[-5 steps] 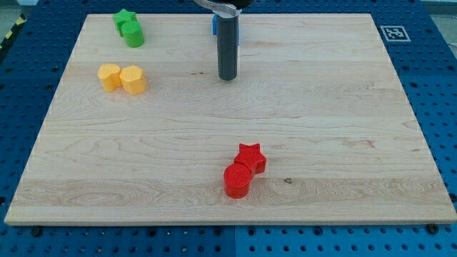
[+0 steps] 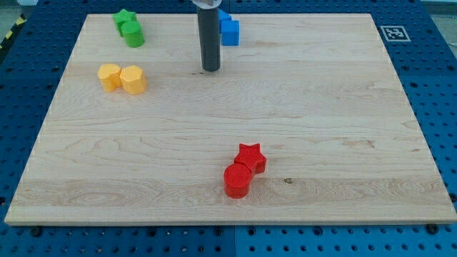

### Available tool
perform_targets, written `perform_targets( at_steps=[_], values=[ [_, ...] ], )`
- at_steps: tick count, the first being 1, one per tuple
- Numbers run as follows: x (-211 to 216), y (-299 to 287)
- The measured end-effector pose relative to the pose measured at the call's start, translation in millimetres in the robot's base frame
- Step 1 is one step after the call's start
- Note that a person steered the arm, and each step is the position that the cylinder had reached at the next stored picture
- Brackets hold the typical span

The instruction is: Point your arm at the red circle

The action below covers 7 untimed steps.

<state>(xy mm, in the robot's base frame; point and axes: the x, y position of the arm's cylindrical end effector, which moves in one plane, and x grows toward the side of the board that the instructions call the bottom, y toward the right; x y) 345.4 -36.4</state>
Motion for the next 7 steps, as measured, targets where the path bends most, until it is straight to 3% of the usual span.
perform_targets(
  at_steps=[2,4,7],
  values=[
    [21,3],
    [82,3],
    [206,-42]
  ],
)
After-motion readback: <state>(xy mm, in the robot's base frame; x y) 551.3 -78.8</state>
